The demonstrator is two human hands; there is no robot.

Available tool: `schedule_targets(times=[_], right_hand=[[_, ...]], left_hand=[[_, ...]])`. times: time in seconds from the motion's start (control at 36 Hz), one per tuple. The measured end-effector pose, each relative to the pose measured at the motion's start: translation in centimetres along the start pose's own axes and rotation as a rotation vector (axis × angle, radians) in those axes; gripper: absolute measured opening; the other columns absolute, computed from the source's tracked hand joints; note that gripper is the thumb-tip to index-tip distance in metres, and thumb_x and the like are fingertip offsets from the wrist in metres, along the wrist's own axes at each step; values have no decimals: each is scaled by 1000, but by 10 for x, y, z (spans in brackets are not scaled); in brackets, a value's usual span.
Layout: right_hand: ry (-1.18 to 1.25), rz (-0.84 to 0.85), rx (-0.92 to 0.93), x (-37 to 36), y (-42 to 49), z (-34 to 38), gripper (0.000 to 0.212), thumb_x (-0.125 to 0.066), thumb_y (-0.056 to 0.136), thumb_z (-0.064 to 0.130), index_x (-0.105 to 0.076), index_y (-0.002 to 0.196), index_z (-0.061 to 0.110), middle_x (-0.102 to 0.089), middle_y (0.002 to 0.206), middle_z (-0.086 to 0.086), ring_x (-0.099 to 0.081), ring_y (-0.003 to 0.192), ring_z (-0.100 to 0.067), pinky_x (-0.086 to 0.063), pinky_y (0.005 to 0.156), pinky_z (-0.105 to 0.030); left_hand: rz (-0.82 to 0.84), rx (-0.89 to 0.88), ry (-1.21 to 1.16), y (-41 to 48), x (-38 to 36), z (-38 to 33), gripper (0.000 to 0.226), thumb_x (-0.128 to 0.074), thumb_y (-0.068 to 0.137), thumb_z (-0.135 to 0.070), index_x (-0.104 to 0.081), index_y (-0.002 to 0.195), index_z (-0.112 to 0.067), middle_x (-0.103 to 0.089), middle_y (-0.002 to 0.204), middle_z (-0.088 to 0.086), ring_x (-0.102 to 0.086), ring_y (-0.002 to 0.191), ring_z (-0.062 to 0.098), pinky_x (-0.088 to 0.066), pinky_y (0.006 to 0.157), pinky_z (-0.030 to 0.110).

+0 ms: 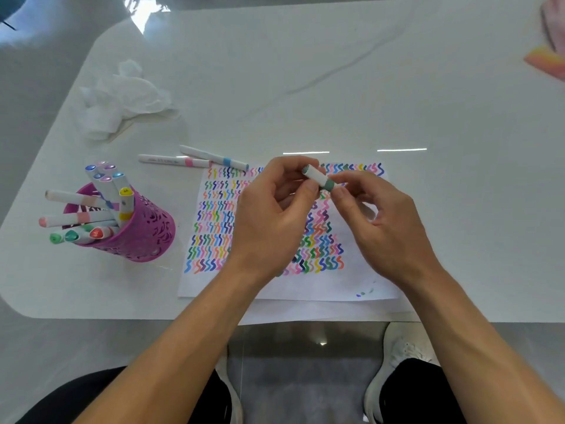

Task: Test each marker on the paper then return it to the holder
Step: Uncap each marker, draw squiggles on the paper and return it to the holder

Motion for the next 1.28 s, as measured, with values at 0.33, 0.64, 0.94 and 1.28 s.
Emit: schedule_targets(times=[0.33, 0.64, 0.94, 1.28], right_hand=[[-334, 238, -49, 3, -4, -12, 41, -48, 97, 61, -69, 107, 28, -69, 99, 10, -60, 87, -10, -48, 73, -29], [-447, 262, -26, 2, -6, -12, 53, -30, 94, 73, -60, 87, 30, -62, 70, 10, -55, 61, -5, -36, 56, -25], [-464, 149, -26, 12, -6, -13, 65, -39, 91, 76, -34, 55, 22, -39, 46, 6, -40, 45, -13, -29, 50, -27], [20, 65, -121, 25, -3, -20, 47, -45, 108, 11, -41, 136, 48, -64, 104, 11, -63, 72, -13, -54, 68, -36]], left_hand=[[290, -115, 759, -3, -5, 8, 23, -58, 100, -32, -74, 116, -25, -73, 102, -12, -50, 85, -7, -33, 79, -1], [244, -42, 669, -3, -8, 8, 18, -61, 99, -26, -78, 104, -23, -75, 86, -11, -68, 77, 5, -57, 83, 38], [124, -27, 641, -2, -9, 4, 15, -68, 94, -18, -80, 100, -25, -76, 87, -14, -62, 68, -8, -53, 78, 14], [-16, -1, 686, 3, -1, 11, 17, -67, 95, -32, -78, 108, -27, -74, 93, -15, -58, 76, -3, -45, 78, 14]])
Point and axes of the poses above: each hand's wrist, its own y-axis towards the middle knuckle, its own x-axis out of the back of the hand, z = x × y, the point moved 4 cm from there along y, towards the middle knuckle
